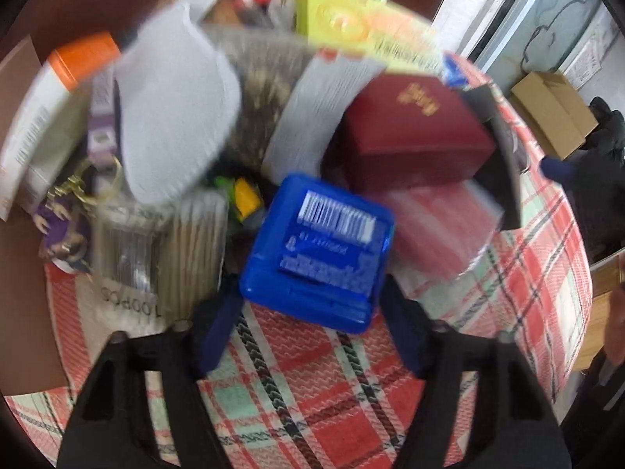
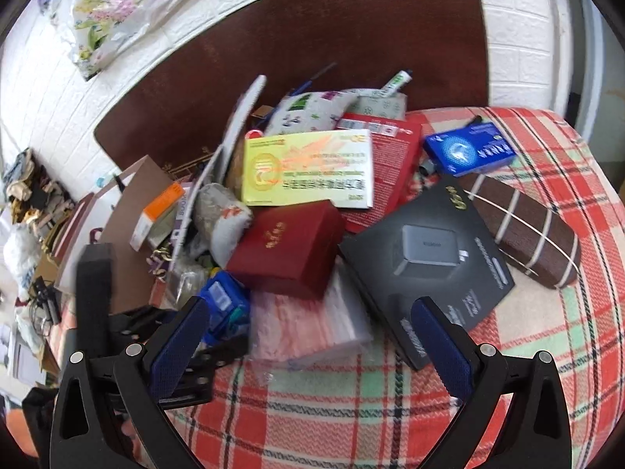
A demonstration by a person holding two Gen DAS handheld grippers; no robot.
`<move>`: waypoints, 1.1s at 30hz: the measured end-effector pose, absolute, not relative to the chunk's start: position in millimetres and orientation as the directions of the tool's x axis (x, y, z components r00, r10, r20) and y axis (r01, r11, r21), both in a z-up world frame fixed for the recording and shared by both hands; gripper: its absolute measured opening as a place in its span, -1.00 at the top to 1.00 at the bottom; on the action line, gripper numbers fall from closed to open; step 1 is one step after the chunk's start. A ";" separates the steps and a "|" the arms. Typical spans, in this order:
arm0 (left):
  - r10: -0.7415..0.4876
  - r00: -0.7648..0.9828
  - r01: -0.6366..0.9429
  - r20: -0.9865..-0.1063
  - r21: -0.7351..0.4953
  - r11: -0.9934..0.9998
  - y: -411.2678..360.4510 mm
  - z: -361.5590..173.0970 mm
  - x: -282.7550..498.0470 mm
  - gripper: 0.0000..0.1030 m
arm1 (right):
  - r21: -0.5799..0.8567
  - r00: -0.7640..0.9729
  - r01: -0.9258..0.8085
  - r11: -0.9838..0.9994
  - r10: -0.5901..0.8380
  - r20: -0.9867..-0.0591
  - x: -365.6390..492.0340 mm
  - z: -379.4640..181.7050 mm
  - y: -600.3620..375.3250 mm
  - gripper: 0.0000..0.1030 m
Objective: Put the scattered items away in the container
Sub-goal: 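Grasp the blue mentos tin with left gripper while right gripper grasps dark red box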
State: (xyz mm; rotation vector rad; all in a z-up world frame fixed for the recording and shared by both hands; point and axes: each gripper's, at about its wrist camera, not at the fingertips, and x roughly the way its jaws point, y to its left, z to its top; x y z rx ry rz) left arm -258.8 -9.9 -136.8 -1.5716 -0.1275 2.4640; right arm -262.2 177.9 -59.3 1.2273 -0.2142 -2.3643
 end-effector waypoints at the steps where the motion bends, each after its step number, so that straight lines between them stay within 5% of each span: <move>1: 0.227 -0.406 -0.127 -0.885 -0.191 -0.973 -10.7 -139.6 -259.8 -0.18 | 0.339 -0.490 0.348 -0.874 -0.478 -0.729 -262.6 -58.6 172.0 -1.00; 21: 0.368 -0.435 -0.142 -0.822 -0.341 -0.929 -51.9 -129.7 -223.4 -0.14 | 0.000 -0.558 0.271 -0.963 -0.157 -0.815 -302.4 -99.1 85.1 -0.98; 24: 0.380 -0.440 -0.139 -0.814 -0.356 -0.924 -53.1 -131.0 -222.4 -0.14 | 0.009 -0.596 0.238 -0.971 -0.154 -0.788 -296.1 -91.3 92.8 -0.77; 33: 0.367 -0.482 -0.140 -0.795 -0.344 -0.929 -49.2 -110.5 -209.8 -0.11 | 0.037 -0.613 0.234 -0.971 -0.177 -0.770 -273.6 -67.3 110.6 -0.68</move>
